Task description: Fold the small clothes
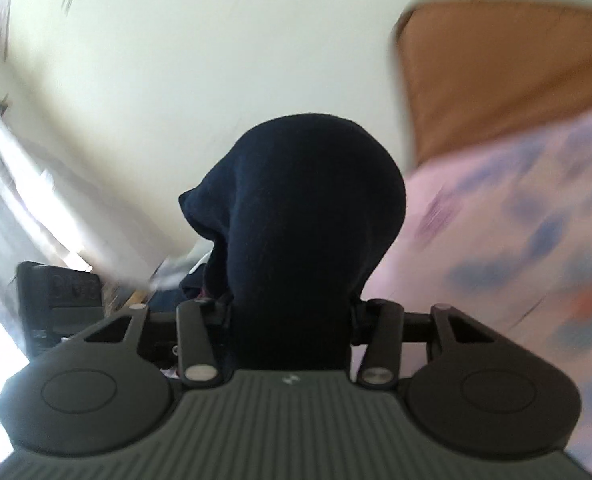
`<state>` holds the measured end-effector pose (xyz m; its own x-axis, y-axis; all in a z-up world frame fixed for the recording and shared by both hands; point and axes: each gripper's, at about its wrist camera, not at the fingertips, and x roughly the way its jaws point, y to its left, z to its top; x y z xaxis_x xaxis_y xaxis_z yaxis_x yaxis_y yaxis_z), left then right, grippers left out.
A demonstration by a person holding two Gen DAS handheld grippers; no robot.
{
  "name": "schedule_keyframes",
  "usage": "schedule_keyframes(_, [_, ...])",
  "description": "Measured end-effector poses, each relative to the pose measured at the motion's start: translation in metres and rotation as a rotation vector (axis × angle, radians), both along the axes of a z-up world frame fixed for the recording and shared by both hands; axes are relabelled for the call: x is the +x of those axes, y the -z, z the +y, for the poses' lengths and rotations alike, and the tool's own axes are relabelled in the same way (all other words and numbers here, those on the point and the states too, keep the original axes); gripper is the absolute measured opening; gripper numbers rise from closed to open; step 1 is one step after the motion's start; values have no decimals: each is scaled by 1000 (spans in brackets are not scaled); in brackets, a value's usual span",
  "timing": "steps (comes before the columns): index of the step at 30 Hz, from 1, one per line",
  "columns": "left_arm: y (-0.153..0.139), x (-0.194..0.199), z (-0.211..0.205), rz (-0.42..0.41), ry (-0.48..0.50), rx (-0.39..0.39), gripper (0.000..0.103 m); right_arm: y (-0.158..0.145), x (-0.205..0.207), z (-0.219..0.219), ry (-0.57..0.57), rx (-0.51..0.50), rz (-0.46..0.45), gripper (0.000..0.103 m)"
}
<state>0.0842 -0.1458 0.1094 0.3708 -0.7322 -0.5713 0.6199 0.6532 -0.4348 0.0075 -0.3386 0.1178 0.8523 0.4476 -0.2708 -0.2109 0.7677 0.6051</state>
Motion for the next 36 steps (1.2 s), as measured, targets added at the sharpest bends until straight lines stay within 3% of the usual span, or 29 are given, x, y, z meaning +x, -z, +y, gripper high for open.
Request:
schedule_keyframes(3, [16, 29, -65, 4, -27, 90, 103, 6, 17, -50, 135, -41, 21, 54])
schedule_keyframes(6, [54, 50, -109, 36, -149, 290, 103, 36, 48, -78, 295, -138, 179, 60])
schedule_keyframes(7, [64, 51, -113, 37, -158, 306, 103, 52, 59, -82, 330, -160, 257, 64])
schedule_keyframes(9, [67, 47, -107, 43, -180, 264, 103, 68, 54, -89, 354, -101, 231, 71])
schedule_keyframes(12, [58, 33, -99, 4, -193, 306, 103, 60, 42, -82, 377, -88, 212, 73])
schedule_keyframes(18, [35, -22, -69, -150, -246, 362, 103, 45, -40, -59, 464, -168, 109, 77])
schedule_keyframes(21, [33, -56, -50, -205, -254, 381, 103, 51, -79, -30, 466, -161, 98, 85])
schedule_keyframes(29, [39, -106, -1, -177, -260, 393, 103, 69, -112, 52, 463, -248, 138, 86])
schedule_keyframes(36, [49, -130, 32, -210, -326, 399, 103, 78, -135, 89, 477, -296, 125, 89])
